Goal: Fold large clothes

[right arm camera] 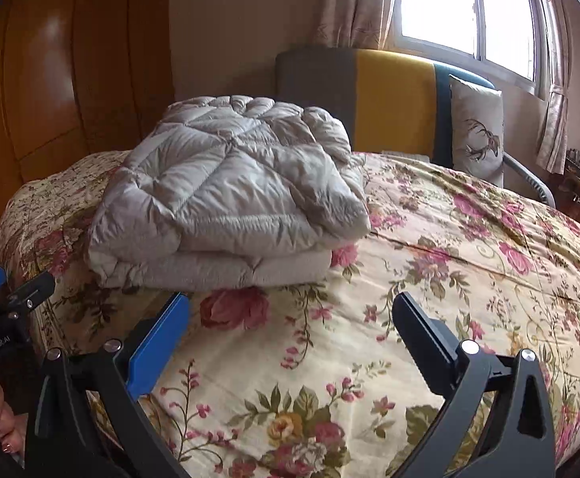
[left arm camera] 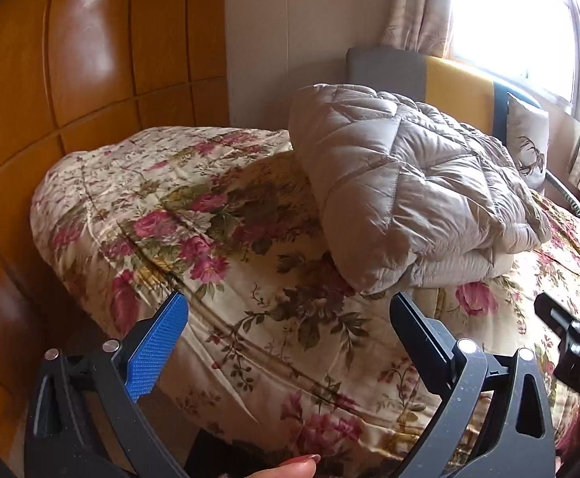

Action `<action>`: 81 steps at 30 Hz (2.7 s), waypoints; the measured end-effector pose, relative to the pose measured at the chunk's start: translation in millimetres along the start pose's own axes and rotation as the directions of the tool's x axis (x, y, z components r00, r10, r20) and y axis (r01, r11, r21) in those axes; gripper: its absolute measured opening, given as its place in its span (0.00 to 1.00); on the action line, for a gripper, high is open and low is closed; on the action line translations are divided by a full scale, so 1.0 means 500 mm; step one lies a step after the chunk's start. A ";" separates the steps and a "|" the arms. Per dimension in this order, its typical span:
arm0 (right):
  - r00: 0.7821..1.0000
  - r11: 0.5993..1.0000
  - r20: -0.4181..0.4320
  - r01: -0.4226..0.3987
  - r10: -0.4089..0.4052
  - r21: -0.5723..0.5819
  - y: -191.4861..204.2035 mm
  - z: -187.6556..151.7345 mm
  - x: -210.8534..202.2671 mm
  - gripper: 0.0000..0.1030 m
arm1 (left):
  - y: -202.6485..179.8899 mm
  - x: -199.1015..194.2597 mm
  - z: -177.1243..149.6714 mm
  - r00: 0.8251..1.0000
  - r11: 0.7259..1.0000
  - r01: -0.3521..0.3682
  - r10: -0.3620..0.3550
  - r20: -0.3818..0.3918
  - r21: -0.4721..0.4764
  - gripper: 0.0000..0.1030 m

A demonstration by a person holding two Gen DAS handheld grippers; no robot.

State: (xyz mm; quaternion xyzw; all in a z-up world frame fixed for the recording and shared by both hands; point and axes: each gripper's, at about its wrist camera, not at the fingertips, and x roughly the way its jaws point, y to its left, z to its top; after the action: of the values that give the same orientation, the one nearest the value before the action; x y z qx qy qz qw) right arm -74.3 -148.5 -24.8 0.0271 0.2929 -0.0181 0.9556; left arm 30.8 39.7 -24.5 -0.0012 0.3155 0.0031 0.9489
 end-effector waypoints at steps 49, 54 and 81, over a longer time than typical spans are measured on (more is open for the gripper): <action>0.999 0.997 -0.016 -0.035 0.036 0.062 -0.011 -0.007 0.001 0.98 | -0.019 -0.001 -0.011 0.999 0.999 0.033 -0.033 -0.009 0.036 0.97; 0.999 0.998 -0.017 -0.041 0.042 0.057 -0.008 -0.008 0.002 0.98 | -0.017 0.003 -0.014 0.999 0.999 0.030 -0.030 -0.021 0.027 0.97; 0.998 0.998 -0.032 -0.050 0.052 0.041 -0.001 -0.013 0.009 0.98 | -0.008 0.011 -0.014 0.999 1.000 0.005 -0.005 -0.044 0.006 0.97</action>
State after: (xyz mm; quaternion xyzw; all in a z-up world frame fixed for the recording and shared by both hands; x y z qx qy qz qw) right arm -74.2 -148.8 -32.7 0.0541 0.3073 0.0009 0.9501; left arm 31.2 35.8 -33.5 0.0009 0.3363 -0.0004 0.9417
